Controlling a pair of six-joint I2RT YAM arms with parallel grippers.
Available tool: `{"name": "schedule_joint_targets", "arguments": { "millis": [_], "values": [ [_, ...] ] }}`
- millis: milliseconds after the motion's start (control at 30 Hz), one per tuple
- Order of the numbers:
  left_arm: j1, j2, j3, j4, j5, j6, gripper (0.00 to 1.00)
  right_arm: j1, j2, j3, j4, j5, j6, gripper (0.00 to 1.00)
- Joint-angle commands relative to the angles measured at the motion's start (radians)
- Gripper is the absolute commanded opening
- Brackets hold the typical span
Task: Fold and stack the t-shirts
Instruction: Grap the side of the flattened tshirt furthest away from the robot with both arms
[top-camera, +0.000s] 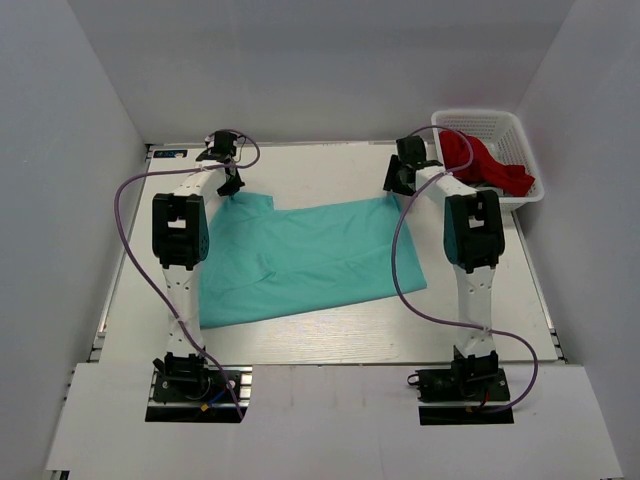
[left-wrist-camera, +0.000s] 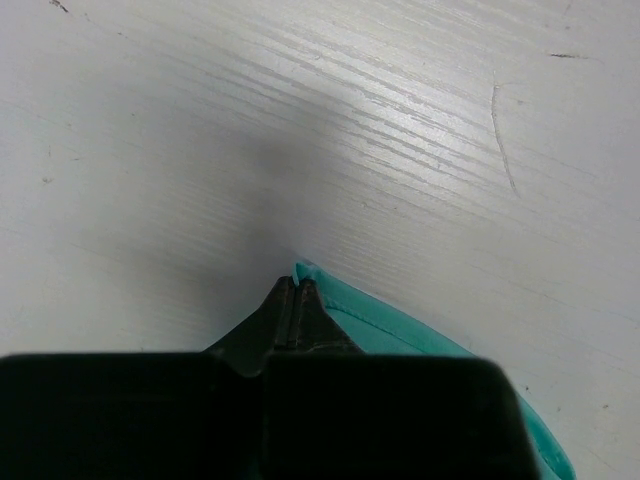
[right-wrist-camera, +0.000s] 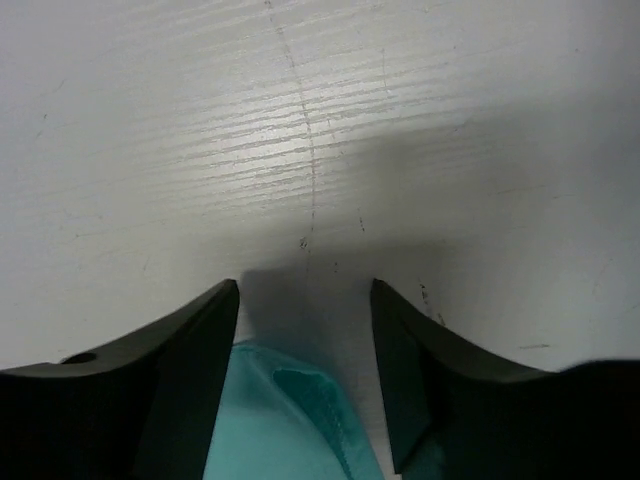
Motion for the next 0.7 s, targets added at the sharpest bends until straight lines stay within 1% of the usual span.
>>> {"name": "schedule_joint_targets", "arguments": {
  "millis": [0,67,100,167,200,300,333,367,400,433,500,533,633,667],
  "values": [
    [-0.007,-0.023,-0.018,-0.057,0.033,-0.001,0.0,0.003,-0.008,-0.063,-0.005,-0.064,0.04,0.56],
    [-0.007,-0.032,-0.007,-0.066,0.033,-0.001,0.0,0.004,-0.023,-0.093,-0.005,-0.06,0.051,0.46],
    [-0.007,-0.032,-0.007,-0.066,0.033,-0.001,0.0,0.007,-0.029,-0.106,0.002,-0.061,0.05,0.37],
    [-0.007,-0.046,-0.018,-0.066,0.033,-0.001,0.0,0.007,-0.055,-0.133,0.008,-0.067,0.053,0.25],
    [-0.007,-0.057,-0.044,-0.054,0.033,-0.001,0.0,0.007,-0.068,-0.152,0.024,-0.067,0.051,0.15],
    [-0.007,-0.078,-0.088,-0.04,0.047,-0.001,0.0,0.009,-0.094,-0.179,0.033,-0.069,0.05,0.08],
    [-0.007,-0.078,-0.089,-0.04,0.047,-0.001,0.0,0.01,-0.095,-0.18,0.035,-0.069,0.045,0.08],
    [-0.007,-0.078,-0.099,-0.04,0.047,-0.001,0.0,0.013,-0.105,-0.18,0.035,-0.07,0.044,0.11],
    [-0.007,-0.087,-0.099,-0.04,0.047,-0.01,0.0,0.015,-0.108,-0.18,0.036,-0.069,0.04,0.18],
    [-0.007,-0.087,-0.108,-0.04,0.047,-0.01,0.0,0.013,-0.106,-0.179,0.038,-0.069,0.04,0.29],
    [-0.007,-0.098,-0.119,-0.031,0.047,-0.01,0.0,0.019,-0.106,-0.171,0.039,-0.066,0.036,0.37],
    [-0.007,-0.107,-0.119,-0.031,0.056,-0.01,0.0,0.019,-0.1,-0.16,0.035,-0.063,0.036,0.48],
    [-0.007,-0.117,-0.13,-0.02,0.056,-0.01,0.0,0.018,-0.08,-0.128,0.035,-0.034,0.04,0.52],
    [-0.007,-0.117,-0.13,-0.02,0.056,-0.01,0.0,0.018,-0.065,-0.092,0.035,-0.053,0.039,0.52]
  ]
}}
